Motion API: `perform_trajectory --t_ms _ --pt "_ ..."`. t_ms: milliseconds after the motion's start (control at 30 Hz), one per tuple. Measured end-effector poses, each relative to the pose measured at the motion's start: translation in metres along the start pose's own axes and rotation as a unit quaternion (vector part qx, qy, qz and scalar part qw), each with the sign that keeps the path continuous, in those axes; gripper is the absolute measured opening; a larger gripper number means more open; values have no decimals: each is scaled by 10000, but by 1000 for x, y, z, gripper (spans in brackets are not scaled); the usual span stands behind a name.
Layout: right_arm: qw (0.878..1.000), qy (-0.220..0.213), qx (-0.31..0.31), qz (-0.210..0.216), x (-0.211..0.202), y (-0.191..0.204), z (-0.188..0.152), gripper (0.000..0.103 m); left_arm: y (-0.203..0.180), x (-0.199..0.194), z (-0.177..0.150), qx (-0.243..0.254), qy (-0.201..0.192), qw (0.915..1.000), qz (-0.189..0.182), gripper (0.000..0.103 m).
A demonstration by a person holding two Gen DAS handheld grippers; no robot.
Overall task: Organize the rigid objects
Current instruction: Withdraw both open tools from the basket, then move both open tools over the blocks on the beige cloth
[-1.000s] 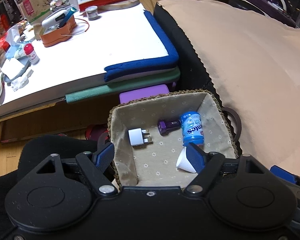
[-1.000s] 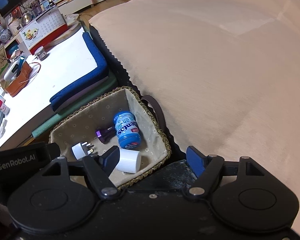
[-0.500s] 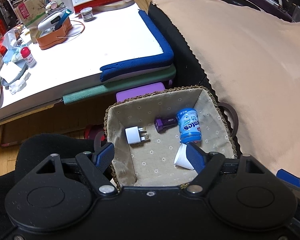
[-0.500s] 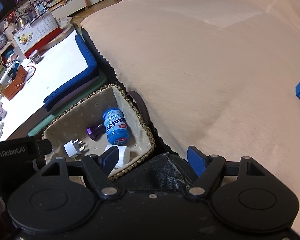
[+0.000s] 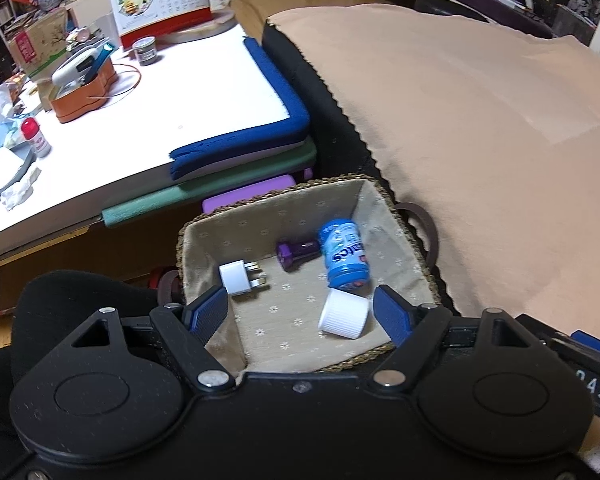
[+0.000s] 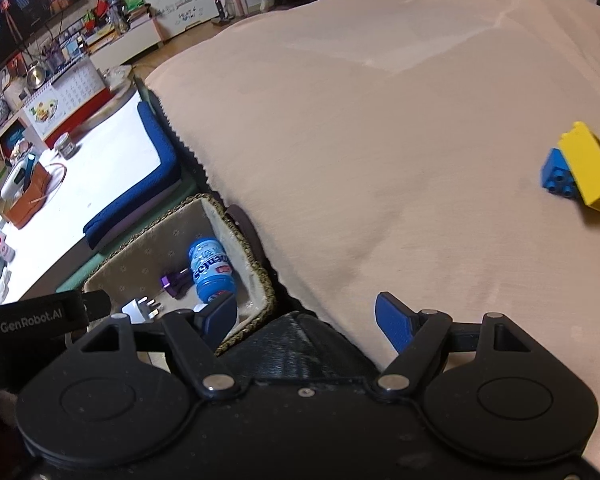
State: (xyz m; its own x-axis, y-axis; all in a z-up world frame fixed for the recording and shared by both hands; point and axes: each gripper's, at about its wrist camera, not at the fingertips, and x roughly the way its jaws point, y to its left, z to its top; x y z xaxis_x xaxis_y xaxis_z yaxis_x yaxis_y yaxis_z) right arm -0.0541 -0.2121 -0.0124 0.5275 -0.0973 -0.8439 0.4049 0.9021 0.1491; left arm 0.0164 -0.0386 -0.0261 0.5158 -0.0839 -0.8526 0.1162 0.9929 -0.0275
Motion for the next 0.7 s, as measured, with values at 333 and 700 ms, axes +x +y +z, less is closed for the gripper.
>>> perform_trajectory --t_ms 333,700 --pt "9990 -234 333 -177 -28 -47 -12 83 -26 -8 -11 394 -177 9990 -146 80" --pt "9823 -980 1282 -952 -82 -144 -33 103 -87 -19 -31 1251 -433 9900 -488 80"
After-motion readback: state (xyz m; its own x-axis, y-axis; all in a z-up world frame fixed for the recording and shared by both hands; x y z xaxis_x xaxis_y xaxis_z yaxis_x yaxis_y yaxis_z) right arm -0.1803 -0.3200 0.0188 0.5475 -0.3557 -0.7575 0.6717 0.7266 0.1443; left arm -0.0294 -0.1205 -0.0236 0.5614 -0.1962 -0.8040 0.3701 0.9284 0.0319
